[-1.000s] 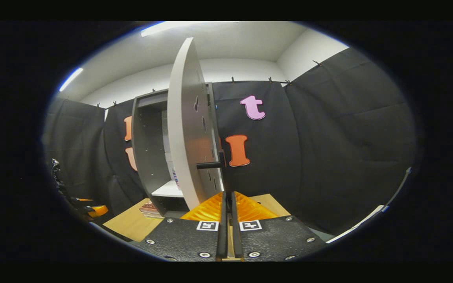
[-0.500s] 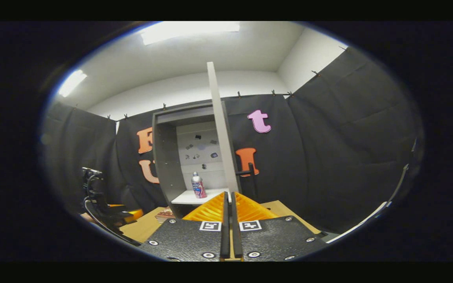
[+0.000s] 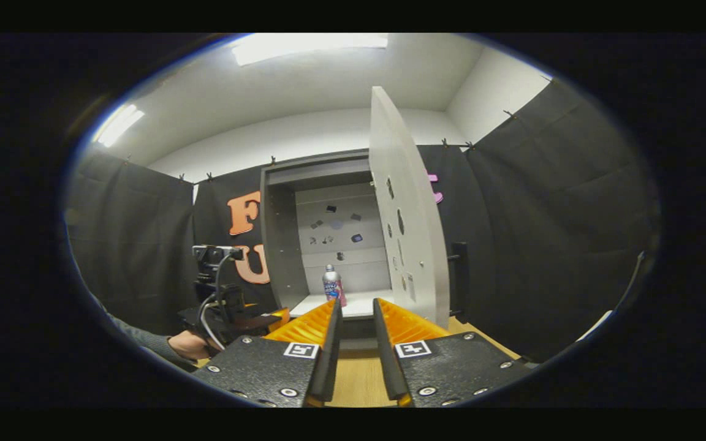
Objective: Open the cabinet door with the right hand, grasp the bottle in the cabinet with the left hand and place it on the coaster, then close the cabinet door with the right hand.
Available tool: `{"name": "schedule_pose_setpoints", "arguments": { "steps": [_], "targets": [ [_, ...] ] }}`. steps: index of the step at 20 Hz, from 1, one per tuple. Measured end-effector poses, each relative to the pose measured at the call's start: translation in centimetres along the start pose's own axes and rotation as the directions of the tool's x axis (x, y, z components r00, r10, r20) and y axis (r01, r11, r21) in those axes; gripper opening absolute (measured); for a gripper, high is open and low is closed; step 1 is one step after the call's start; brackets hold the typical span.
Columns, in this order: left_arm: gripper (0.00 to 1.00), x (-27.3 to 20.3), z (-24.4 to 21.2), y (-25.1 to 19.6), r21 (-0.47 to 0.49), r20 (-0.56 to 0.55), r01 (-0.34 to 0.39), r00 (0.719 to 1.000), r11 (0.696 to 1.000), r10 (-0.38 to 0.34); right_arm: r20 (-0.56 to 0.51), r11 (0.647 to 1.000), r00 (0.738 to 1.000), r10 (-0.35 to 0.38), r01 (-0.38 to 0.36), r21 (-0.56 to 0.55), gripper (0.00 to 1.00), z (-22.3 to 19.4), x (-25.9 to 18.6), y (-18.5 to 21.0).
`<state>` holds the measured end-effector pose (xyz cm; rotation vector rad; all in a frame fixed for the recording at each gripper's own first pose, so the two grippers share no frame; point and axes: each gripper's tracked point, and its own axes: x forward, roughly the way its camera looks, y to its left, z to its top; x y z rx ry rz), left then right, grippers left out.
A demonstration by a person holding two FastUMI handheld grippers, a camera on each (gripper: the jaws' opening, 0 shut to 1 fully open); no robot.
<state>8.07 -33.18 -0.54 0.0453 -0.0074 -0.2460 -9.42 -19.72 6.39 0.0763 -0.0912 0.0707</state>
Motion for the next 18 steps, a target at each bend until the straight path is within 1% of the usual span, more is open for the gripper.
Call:
{"name": "schedule_pose_setpoints", "arguments": {
  "steps": [2,3,4,5,6,7,8,9,11,12,13,14,16,17,18],
  "targets": [
    [0.96,3.4,1.3,-0.9,0.005,0.026,0.026,0.999,1.000,-0.026,0.003,1.000,1.000,-0.012,0.012,0.006,0.38,-0.2,1.3,0.5],
    [0.96,4.8,1.5,-1.3,0.008,0.033,0.034,0.999,0.999,-0.035,-0.002,1.000,1.000,-0.023,0.023,0.008,0.49,-0.5,2.0,0.5],
    [0.98,6.3,1.7,-1.7,0.010,0.041,0.042,0.998,0.999,-0.042,-0.004,1.000,1.000,-0.027,0.027,0.009,0.46,-0.8,2.6,0.7],
    [0.98,7.9,1.9,-2.1,0.012,0.044,0.049,0.998,0.999,-0.050,-0.001,0.999,0.999,-0.036,0.036,0.009,0.45,-0.9,3.1,0.7],
    [0.96,9.4,1.9,-2.6,0.015,0.046,0.057,0.997,0.998,-0.057,-0.003,0.999,0.999,-0.046,0.046,0.010,0.52,-0.8,3.6,0.7],
    [0.98,10.9,1.9,-2.9,0.017,0.048,0.065,0.997,0.998,-0.066,-0.003,0.998,0.998,-0.059,0.059,0.009,0.56,-0.8,3.9,0.5],
    [0.96,12.4,1.9,-3.2,0.018,0.049,0.070,0.996,0.997,-0.070,-0.007,0.997,0.997,-0.073,0.073,0.005,0.62,-1.0,4.3,0.4],
    [0.98,13.6,1.9,-3.4,0.019,0.052,0.071,0.996,0.997,-0.072,-0.011,0.996,0.996,-0.086,0.086,-0.002,0.60,-1.2,4.6,0.2],
    [0.98,16.3,2.0,-3.8,0.019,0.057,0.073,0.996,0.997,-0.074,-0.028,0.993,0.993,-0.114,0.114,-0.012,0.65,-1.7,5.5,0.0],
    [0.96,17.7,2.0,-3.9,0.021,0.060,0.074,0.995,0.997,-0.075,-0.034,0.992,0.992,-0.126,0.125,-0.012,0.66,-1.8,6.3,0.2],
    [0.98,18.8,2.0,-4.0,0.021,0.062,0.072,0.995,0.997,-0.073,-0.039,0.991,0.990,-0.137,0.137,-0.013,0.68,-1.8,6.8,0.3],
    [0.96,20.0,1.9,-4.2,0.023,0.063,0.074,0.995,0.997,-0.075,-0.042,0.989,0.988,-0.146,0.146,-0.013,0.69,-1.8,7.2,0.2],
    [0.96,22.2,2.0,-4.3,0.033,0.068,0.070,0.995,0.997,-0.072,-0.049,0.986,0.985,-0.164,0.163,-0.019,0.69,-1.8,7.9,-0.1],
    [0.98,23.1,2.0,-4.4,0.038,0.070,0.069,0.995,0.997,-0.072,-0.055,0.985,0.984,-0.170,0.169,-0.021,0.69,-2.0,8.2,-0.2],
    [0.96,24.0,1.9,-4.4,0.043,0.069,0.067,0.995,0.997,-0.069,-0.059,0.984,0.983,-0.176,0.175,-0.022,0.69,-2.1,8.5,-0.3]
  ]
}}
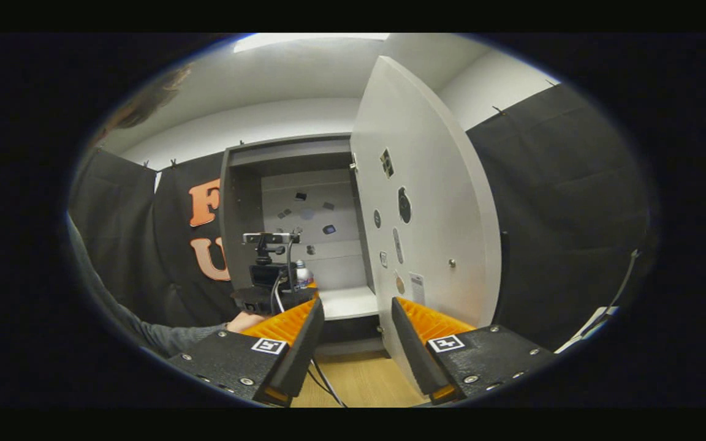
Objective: Open the cabinet door with the right hand, grasp the bottle in the cabinet with the left hand and place it on the coaster, then close the cabinet door with the right hand.
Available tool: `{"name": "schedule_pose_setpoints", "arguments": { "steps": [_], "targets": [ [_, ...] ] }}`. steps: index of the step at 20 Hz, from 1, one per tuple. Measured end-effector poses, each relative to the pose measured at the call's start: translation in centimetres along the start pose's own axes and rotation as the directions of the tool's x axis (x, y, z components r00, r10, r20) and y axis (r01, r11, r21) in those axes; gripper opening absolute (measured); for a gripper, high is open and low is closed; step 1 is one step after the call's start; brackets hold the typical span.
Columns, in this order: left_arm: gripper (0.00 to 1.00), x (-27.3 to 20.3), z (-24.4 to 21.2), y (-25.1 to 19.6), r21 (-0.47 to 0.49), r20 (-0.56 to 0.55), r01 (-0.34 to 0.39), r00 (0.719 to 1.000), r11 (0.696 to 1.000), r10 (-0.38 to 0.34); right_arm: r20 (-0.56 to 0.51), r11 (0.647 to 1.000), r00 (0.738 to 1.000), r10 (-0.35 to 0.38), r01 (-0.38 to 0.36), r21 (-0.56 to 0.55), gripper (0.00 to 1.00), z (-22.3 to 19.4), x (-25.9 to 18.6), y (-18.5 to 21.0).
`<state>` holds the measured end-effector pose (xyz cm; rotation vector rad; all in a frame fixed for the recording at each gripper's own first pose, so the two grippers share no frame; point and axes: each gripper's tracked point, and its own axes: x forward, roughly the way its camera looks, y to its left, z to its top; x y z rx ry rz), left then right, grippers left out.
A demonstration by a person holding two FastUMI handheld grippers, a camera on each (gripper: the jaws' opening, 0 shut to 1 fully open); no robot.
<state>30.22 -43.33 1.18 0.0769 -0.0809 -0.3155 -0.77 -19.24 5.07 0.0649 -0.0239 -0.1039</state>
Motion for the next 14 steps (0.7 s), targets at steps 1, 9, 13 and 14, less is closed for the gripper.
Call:
{"name": "schedule_pose_setpoints", "arguments": {
  "steps": [1,9,13,14],
  "targets": [
    [0.96,0.7,-0.1,0.0,0.001,0.001,0.002,1.000,1.000,-0.002,-0.005,1.000,1.000,-0.003,0.003,-0.002,0.69,-0.1,0.2,0.0],
    [0.96,4.3,-1.6,-0.1,0.002,-0.014,-0.001,1.000,1.000,0.001,-0.057,0.999,0.998,-0.031,0.030,-0.018,0.70,-1.5,1.7,0.0],
    [0.86,4.1,-1.3,0.1,-0.006,-0.005,-0.006,1.000,1.000,0.005,-0.074,0.999,0.997,-0.035,0.034,-0.021,0.70,-1.8,1.6,-0.2],
    [0.86,3.8,-1.2,0.1,-0.008,-0.004,-0.006,1.000,1.000,0.006,-0.077,0.999,0.997,-0.032,0.031,-0.018,0.70,-1.8,1.5,-0.2]
  ]
}}
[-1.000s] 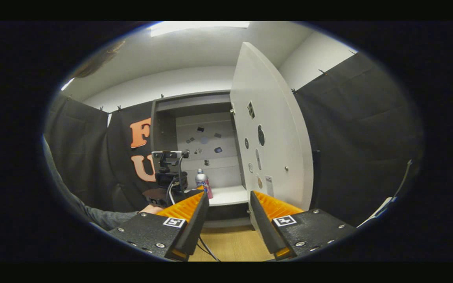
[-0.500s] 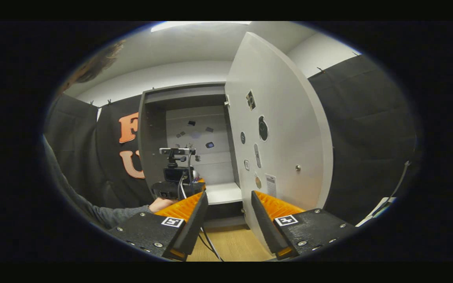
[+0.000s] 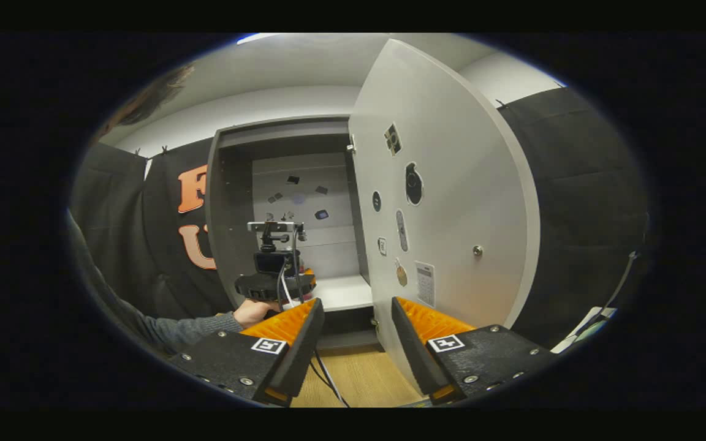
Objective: Open the cabinet door with the right hand, grasp the bottle in the cabinet with the left hand and place it on the coaster, then close the cabinet door with the right hand.
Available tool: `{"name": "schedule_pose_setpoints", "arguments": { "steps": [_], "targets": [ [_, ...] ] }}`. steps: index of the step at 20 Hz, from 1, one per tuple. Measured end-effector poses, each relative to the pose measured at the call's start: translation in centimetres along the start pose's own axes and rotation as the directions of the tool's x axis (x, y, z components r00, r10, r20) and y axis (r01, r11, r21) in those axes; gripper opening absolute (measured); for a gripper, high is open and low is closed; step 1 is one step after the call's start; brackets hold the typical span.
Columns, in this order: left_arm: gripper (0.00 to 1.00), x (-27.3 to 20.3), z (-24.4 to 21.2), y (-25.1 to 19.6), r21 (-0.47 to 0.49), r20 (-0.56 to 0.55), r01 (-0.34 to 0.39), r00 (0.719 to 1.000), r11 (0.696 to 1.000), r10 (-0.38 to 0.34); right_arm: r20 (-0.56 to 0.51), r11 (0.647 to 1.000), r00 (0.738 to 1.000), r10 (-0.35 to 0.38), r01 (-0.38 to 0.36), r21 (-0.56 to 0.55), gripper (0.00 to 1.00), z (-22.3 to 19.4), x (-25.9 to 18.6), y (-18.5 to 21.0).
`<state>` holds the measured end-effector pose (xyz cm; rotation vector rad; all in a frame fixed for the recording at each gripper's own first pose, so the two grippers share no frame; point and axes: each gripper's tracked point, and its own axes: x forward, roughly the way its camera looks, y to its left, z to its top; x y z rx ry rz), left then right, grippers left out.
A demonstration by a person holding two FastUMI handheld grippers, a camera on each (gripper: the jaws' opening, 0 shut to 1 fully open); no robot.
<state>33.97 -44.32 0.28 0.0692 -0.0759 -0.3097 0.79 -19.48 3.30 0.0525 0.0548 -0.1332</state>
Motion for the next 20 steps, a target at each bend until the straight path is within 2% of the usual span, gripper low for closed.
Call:
{"name": "schedule_pose_setpoints", "arguments": {
  "steps": [1,2,3,5,9,10,11,12,15,16,17,18,19,20],
  "targets": [
    [0.86,-0.6,0.3,0.1,-0.007,0.002,0.000,1.000,1.000,0.000,0.001,1.000,1.000,0.005,-0.005,0.002,0.75,0.0,-0.2,0.1],
    [0.86,-1.3,0.5,0.1,-0.016,0.005,0.003,1.000,1.000,-0.003,0.003,1.000,1.000,0.012,-0.012,0.003,0.75,0.1,-0.3,0.1],
    [0.86,-2.2,0.7,0.3,-0.020,0.007,0.001,1.000,1.000,-0.001,0.006,1.000,1.000,0.019,-0.019,0.005,0.70,0.0,-0.6,0.1],
    [0.85,-4.7,1.2,0.8,-0.021,0.015,-0.001,1.000,1.000,0.002,0.007,0.999,0.999,0.038,-0.038,0.015,0.69,-0.2,-1.5,0.4],
    [0.86,-10.9,1.3,1.7,-0.008,0.033,-0.019,0.999,1.000,0.019,-0.010,0.996,0.996,0.084,-0.084,0.017,0.69,-1.0,-3.9,0.7],
    [0.86,-12.7,1.0,2.0,0.001,0.034,-0.028,0.999,1.000,0.028,-0.013,0.995,0.995,0.097,-0.096,0.021,0.74,-1.1,-4.7,0.9],
    [0.87,-14.4,0.5,2.4,0.005,0.029,-0.038,0.999,0.999,0.038,-0.018,0.994,0.994,0.108,-0.108,0.024,0.74,-1.4,-5.4,1.0],
    [0.86,-16.2,-0.2,2.6,0.007,0.023,-0.042,0.999,0.999,0.042,-0.027,0.993,0.993,0.116,-0.115,0.022,0.69,-1.7,-6.2,1.0],
    [0.86,-20.8,-2.7,4.0,0.011,-0.001,-0.067,0.998,0.998,0.067,-0.051,0.991,0.989,0.136,-0.135,0.020,0.70,-2.9,-8.2,1.3],
    [0.86,-22.1,-3.8,4.5,0.016,-0.014,-0.080,0.997,0.997,0.080,-0.057,0.989,0.988,0.145,-0.143,0.027,0.74,-3.2,-8.7,1.5],
    [0.87,-23.4,-5.0,4.9,0.019,-0.030,-0.088,0.996,0.996,0.089,-0.067,0.988,0.986,0.153,-0.151,0.036,0.69,-3.7,-9.2,1.7],
    [0.86,-24.5,-6.4,5.4,0.020,-0.045,-0.100,0.994,0.995,0.101,-0.075,0.987,0.984,0.161,-0.158,0.042,0.74,-4.2,-9.7,1.9],
    [0.86,-25.8,-8.1,5.8,0.023,-0.064,-0.109,0.992,0.994,0.111,-0.089,0.985,0.982,0.167,-0.164,0.046,0.69,-4.8,-10.1,2.0],
    [0.87,-26.9,-9.8,6.3,0.028,-0.082,-0.121,0.989,0.992,0.123,-0.105,0.984,0.979,0.174,-0.170,0.051,0.69,-5.4,-10.4,2.2]
  ]
}}
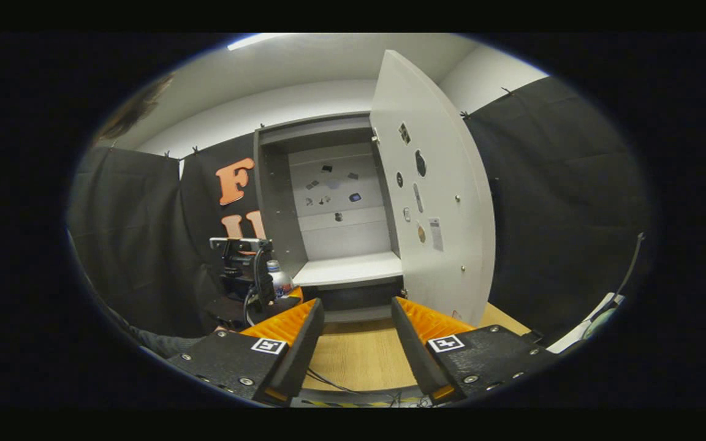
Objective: Open the cabinet door with the right hand, grasp the bottle in the cabinet with the left hand and place it on the coaster, then close the cabinet door with the right hand.
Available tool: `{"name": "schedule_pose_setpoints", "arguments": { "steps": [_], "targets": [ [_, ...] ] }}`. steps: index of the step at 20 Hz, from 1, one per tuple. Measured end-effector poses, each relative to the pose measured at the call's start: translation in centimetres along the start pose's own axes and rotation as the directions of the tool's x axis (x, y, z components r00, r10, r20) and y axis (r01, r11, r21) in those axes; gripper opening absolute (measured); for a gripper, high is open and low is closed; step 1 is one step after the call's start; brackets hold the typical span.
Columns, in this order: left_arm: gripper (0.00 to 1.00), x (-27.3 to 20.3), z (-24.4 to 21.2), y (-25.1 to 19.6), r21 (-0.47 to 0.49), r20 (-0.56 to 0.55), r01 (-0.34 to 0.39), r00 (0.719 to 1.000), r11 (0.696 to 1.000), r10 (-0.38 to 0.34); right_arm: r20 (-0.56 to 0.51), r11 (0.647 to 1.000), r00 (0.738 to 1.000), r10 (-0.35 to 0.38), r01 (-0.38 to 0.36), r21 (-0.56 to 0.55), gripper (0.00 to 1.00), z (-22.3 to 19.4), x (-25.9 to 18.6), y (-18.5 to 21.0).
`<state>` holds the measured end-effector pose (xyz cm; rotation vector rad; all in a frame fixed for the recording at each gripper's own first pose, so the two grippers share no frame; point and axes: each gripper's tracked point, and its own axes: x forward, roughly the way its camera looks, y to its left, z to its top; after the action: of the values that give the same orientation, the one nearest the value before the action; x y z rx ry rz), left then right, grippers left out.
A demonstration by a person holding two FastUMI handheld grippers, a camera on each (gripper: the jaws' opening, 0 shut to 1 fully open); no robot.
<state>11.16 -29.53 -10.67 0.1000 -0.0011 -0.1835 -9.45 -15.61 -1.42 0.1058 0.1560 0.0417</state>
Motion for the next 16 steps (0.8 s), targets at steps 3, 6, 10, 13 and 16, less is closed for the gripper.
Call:
{"name": "schedule_pose_setpoints", "arguments": {
  "steps": [3,6,10,13,16],
  "targets": [
    [0.86,-1.9,-6.0,1.7,0.010,-0.071,-0.038,0.997,0.999,0.039,-0.056,1.000,0.998,0.009,-0.009,-0.007,0.69,-2.1,-0.2,0.3],
    [0.86,-3.9,-12.0,2.9,0.012,-0.142,-0.062,0.988,0.998,0.063,-0.109,1.000,0.994,0.006,-0.007,-0.013,0.70,-4.2,-0.2,0.0],
    [0.87,-5.2,-18.3,3.7,0.028,-0.196,-0.077,0.977,0.997,0.082,-0.185,1.000,0.983,-0.006,0.003,-0.013,0.70,-7.0,-0.3,-0.5],
    [0.86,-5.6,-21.1,4.1,0.048,-0.203,-0.085,0.975,0.995,0.093,-0.231,1.000,0.973,-0.015,0.012,-0.017,0.70,-8.6,-0.5,-0.8],
    [0.87,-5.9,-23.2,4.4,0.057,-0.209,-0.091,0.973,0.994,0.101,-0.264,1.000,0.965,-0.014,0.008,-0.025,0.70,-9.7,-0.5,-0.7]
  ]
}}
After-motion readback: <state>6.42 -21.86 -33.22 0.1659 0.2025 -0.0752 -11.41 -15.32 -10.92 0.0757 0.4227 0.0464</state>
